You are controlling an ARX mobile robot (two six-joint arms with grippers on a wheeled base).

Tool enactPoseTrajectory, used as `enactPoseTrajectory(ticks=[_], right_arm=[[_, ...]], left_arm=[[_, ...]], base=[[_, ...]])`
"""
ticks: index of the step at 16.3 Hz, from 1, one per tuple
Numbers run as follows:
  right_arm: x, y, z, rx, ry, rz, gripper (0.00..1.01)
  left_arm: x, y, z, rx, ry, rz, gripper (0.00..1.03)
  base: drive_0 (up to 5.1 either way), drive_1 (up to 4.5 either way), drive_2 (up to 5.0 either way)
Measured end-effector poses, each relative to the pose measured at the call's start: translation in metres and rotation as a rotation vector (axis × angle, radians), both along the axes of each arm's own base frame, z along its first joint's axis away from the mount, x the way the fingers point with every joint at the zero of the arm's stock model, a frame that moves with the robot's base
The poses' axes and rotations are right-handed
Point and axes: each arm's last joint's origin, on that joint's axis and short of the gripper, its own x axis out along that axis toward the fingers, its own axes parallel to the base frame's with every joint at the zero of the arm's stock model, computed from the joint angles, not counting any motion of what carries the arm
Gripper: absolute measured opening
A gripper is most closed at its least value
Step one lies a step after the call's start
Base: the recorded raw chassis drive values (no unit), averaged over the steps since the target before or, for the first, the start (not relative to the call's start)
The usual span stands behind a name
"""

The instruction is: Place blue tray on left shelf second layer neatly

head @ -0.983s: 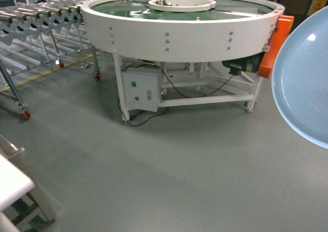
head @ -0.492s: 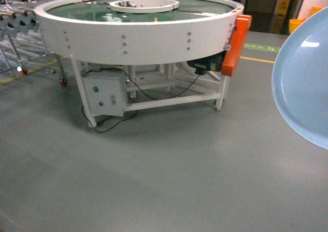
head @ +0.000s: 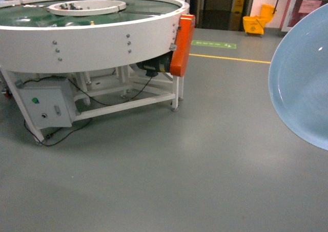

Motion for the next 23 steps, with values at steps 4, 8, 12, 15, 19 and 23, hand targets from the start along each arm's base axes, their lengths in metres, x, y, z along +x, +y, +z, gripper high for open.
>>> enactPoseTrajectory(ticks=[4, 8, 12, 15, 19, 23], right_arm=[[-0.0003, -0.0017, -0.0004, -0.001, 0.003, -0.011, 0.02], [-0.0001, -0.0017, -0.0002, -0.002, 0.001, -0.011, 0.02], [-0.0001, -0.0017, -0.0002, -0.002, 0.001, -0.011, 0.02], [-0.0001, -0.0017, -0.0002, -0.002, 0.001, -0.011, 0.02], [-0.0001, -0.0017, -0.0002, -0.002, 0.001, -0.011, 0.02], [-0.0001, -0.0017, -0.0002, -0.002, 0.001, -0.011, 0.02]], left_arm=[[0.0, 0.0, 0.0001, 0.0, -0.002, -0.002, 0.98], [0.0, 0.0, 0.0, 0.0, 0.0, -0.001, 0.98], [0.0, 0.0, 0.0, 0.0, 0.0, -0.001, 0.98], [0.0, 0.0, 0.0, 0.0, 0.0, -0.001, 0.98], [0.0, 0.0, 0.0, 0.0, 0.0, -0.001, 0.98], [0.0, 0.0, 0.0, 0.0, 0.0, -0.002, 0.98]], base=[[2.5, -2.07, -5.1], [2.5, -2.07, -5.1], [2.5, -2.07, -5.1], [2.5, -2.07, -5.1], [2.5, -2.07, -5.1], [2.5, -2.07, -5.1]])
